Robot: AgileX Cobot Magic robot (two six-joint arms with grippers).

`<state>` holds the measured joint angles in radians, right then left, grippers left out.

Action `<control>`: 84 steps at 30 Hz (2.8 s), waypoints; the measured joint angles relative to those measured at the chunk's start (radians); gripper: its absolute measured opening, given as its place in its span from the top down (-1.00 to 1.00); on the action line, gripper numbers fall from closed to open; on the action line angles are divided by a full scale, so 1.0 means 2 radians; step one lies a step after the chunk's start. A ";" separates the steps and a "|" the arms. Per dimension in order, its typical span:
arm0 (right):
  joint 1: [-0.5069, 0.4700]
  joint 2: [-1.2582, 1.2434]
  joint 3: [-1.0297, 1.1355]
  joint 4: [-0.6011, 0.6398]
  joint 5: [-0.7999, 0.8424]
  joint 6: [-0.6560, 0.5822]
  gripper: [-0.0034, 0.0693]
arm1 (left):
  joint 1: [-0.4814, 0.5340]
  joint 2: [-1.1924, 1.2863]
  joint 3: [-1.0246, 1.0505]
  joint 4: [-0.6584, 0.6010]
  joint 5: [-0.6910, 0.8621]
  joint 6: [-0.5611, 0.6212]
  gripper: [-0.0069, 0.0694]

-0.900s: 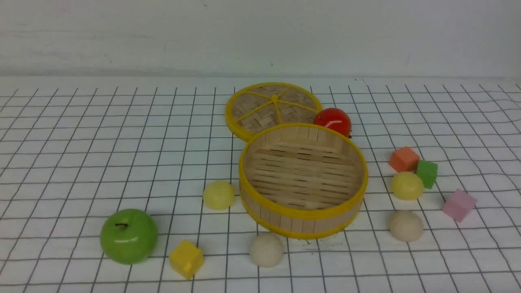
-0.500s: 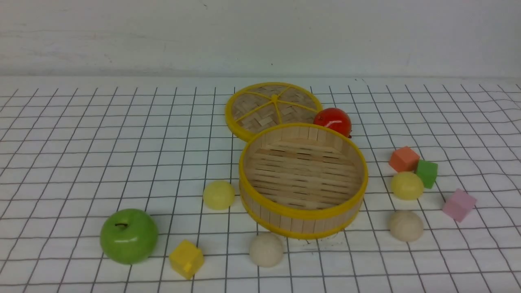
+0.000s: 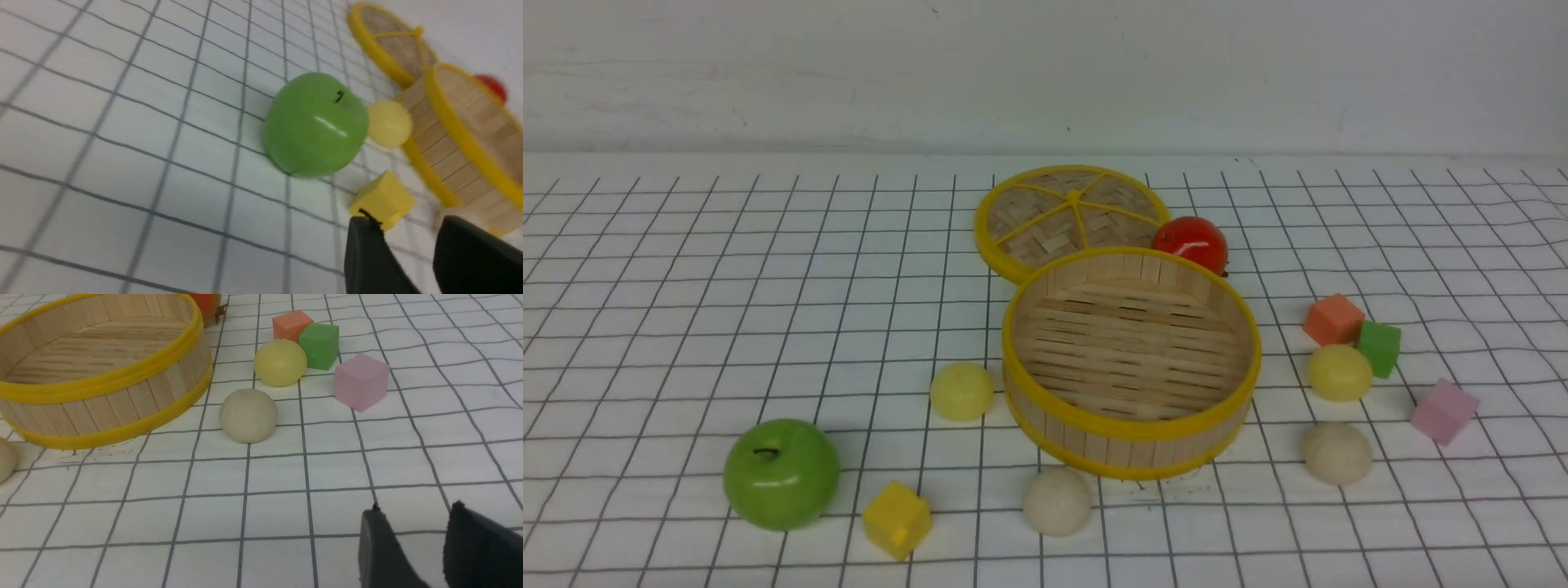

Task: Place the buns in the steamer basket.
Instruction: Use the left arm to grab a steamed stuffed bun

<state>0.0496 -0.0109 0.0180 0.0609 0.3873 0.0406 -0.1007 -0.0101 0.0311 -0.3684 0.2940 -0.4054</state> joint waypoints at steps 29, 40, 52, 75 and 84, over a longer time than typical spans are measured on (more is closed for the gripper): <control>0.000 0.000 0.000 0.000 0.000 0.000 0.24 | -0.005 0.520 -0.384 -0.007 0.315 0.212 0.85; 0.000 0.000 0.000 0.000 0.000 0.000 0.24 | -0.225 0.699 -0.522 0.064 0.264 0.151 0.85; 0.000 0.000 0.000 0.000 0.000 0.000 0.24 | -0.315 0.886 -0.661 0.152 0.251 0.140 0.29; 0.000 0.000 0.000 0.000 0.000 0.000 0.24 | -0.314 0.956 -0.669 0.205 0.176 0.126 0.12; 0.000 0.000 0.000 0.000 0.000 0.000 0.24 | -0.314 0.969 -0.669 0.217 0.172 0.103 0.20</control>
<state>0.0496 -0.0109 0.0180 0.0609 0.3873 0.0411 -0.7288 1.9272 -1.3065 0.0666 0.6384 -0.1989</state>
